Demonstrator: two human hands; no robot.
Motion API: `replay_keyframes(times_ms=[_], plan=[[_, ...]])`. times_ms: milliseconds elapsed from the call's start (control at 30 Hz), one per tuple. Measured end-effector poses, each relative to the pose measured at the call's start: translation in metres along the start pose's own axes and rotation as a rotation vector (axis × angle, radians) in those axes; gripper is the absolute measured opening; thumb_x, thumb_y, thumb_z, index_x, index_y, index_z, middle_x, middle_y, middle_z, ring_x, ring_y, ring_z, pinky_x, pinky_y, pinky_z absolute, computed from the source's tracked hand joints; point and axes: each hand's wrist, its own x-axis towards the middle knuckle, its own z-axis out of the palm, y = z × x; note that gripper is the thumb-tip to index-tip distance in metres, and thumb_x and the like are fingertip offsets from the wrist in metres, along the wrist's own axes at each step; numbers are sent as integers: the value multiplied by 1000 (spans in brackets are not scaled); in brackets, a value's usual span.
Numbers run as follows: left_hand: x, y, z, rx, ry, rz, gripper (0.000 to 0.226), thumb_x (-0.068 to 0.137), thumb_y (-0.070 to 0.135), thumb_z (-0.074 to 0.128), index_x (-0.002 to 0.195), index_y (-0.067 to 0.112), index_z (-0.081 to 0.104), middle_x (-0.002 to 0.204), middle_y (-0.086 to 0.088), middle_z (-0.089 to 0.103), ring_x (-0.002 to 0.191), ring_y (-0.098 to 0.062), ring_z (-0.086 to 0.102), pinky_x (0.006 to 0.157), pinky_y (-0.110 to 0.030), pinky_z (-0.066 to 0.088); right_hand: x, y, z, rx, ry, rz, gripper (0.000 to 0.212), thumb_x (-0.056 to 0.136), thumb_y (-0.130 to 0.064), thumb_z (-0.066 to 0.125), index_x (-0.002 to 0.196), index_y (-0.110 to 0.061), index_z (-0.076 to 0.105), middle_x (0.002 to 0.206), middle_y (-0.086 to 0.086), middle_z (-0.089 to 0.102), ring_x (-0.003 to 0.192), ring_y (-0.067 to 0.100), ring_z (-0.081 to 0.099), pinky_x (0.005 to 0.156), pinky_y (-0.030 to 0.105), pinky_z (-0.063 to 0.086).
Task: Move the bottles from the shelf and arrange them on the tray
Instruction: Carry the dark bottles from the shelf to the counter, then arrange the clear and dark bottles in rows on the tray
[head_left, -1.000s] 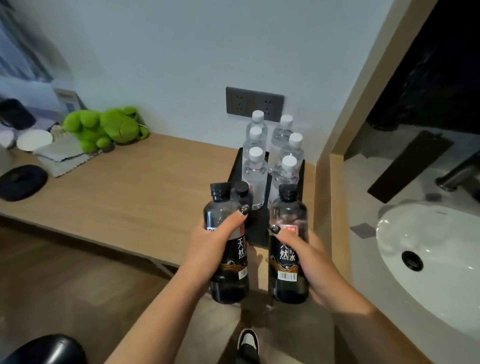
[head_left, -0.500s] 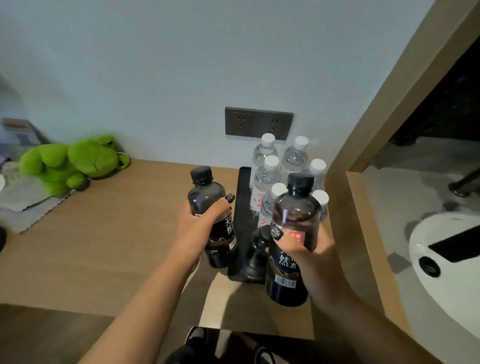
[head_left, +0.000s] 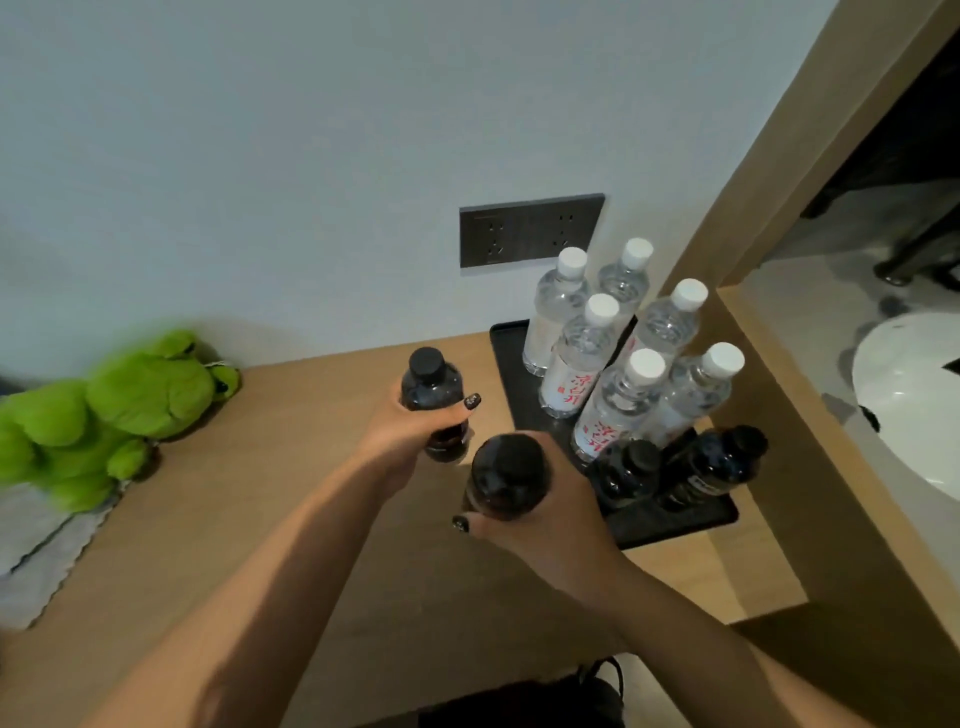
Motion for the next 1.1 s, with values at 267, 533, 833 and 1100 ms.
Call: replay_keyframes(times_ms=[267, 533, 833, 1100], plan=[[6, -16, -22, 66, 45, -65, 65, 61, 7, 88, 119, 9, 59, 111, -12, 69, 96, -23, 68, 74, -28, 58, 12, 50, 33, -138, -80, 76, 66, 55, -19, 91, 111, -25, 57, 107, -8, 63, 102, -9, 55, 81, 3, 40], [0, -26, -8, 134, 69, -43, 64, 58, -2, 84, 114, 15, 58, 110, -11, 67, 104, -28, 64, 78, -28, 51, 3, 68, 34, -112, -87, 137, 68, 56, -26, 89, 116, -31, 56, 111, -14, 64, 109, -8, 55, 88, 5, 41], [-20, 22, 11, 105, 113, 145, 83, 70, 9, 81, 140, 30, 41, 143, 3, 43, 125, -14, 43, 91, -26, 50, 3, 27, 11, -130, -226, 133, 85, 69, -14, 80, 138, -32, 34, 139, -15, 45, 129, -3, 39, 106, 15, 34], [-37, 94, 54, 378, 249, 441, 55, 77, 14, 77, 127, 23, 54, 129, 9, 55, 120, -8, 50, 82, -10, 43, 20, -66, -89, 75, -273, -37, 44, 84, -10, 69, 116, -38, 58, 130, -11, 56, 124, 0, 49, 96, 23, 49]])
